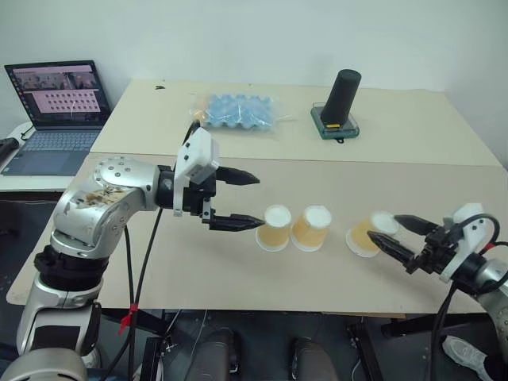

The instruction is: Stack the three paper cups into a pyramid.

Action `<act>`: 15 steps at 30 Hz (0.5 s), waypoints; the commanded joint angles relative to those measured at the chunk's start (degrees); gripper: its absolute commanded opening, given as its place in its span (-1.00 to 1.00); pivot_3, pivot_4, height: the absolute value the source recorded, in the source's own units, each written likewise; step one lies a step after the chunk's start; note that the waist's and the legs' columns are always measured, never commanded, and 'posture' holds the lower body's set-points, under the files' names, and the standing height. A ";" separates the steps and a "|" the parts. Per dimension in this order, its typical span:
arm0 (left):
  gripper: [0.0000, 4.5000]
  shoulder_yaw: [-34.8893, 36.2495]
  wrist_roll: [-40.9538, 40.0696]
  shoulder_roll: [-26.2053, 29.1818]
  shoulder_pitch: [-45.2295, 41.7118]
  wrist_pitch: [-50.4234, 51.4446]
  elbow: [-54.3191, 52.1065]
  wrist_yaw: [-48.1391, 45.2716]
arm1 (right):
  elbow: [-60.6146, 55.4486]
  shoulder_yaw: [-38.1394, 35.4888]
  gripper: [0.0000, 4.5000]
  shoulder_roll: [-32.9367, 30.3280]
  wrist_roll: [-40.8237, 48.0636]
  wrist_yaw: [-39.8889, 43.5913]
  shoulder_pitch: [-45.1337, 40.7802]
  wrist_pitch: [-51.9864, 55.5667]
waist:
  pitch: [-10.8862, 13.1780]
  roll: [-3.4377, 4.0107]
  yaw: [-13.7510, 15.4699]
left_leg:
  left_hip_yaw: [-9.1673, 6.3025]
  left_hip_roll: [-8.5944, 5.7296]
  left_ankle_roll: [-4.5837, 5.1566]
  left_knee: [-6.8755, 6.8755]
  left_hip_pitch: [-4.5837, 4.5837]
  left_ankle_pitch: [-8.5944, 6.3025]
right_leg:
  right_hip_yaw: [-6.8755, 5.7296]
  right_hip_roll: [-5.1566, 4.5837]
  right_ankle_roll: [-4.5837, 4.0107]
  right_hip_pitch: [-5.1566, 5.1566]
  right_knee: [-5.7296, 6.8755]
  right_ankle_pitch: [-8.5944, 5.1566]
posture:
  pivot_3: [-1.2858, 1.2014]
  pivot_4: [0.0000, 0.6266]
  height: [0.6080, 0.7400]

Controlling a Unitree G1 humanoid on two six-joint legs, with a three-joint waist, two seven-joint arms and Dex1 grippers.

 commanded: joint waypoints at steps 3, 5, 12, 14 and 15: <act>0.99 0.84 -0.81 0.22 -1.26 -0.25 -1.25 0.29 | -4.72 -7.41 1.00 -0.49 4.51 -0.14 0.12 -0.44 | 0.00 0.00 -0.02 | 0.00 0.01 0.00 0.00 0.00 0.00 | -0.01 0.01 0.00 0.00 0.00 0.00 | 0.03 -0.52 0.79; 0.99 0.67 -0.53 0.17 -1.37 -0.35 -0.96 0.39 | -5.52 -8.69 1.00 -0.63 5.02 -0.19 1.39 0.26 | 0.00 0.00 0.01 | 0.00 0.01 0.00 -0.01 0.00 0.00 | 0.00 0.00 0.00 0.01 0.01 0.00 | 0.03 -0.52 0.79; 0.99 0.74 -0.95 -0.01 -1.94 0.02 -0.64 0.49 | -5.31 -5.14 1.00 -0.64 -0.87 -0.31 8.53 -0.22 | 0.00 0.01 0.04 | 0.00 0.00 0.00 0.00 0.00 -0.01 | -0.02 0.00 0.00 0.00 -0.01 0.00 | 0.03 -0.52 0.79; 0.99 0.73 -0.99 0.06 -1.90 0.10 -0.76 0.51 | -4.74 -4.18 1.00 -0.01 -1.74 -0.73 9.02 -0.58 | -0.01 0.01 -0.06 | 0.01 0.00 0.00 0.00 0.01 0.00 | 0.01 0.00 0.00 0.00 0.00 0.00 | 0.03 -0.52 0.79; 0.99 0.71 -1.02 0.07 -1.90 0.19 -0.86 0.55 | -4.35 -3.68 1.00 0.23 -2.28 -0.99 8.99 -0.78 | -0.01 0.01 -0.17 | 0.01 0.02 -0.01 0.00 0.02 0.00 | 0.01 0.00 0.00 -0.01 0.00 0.00 | 0.03 -0.52 0.79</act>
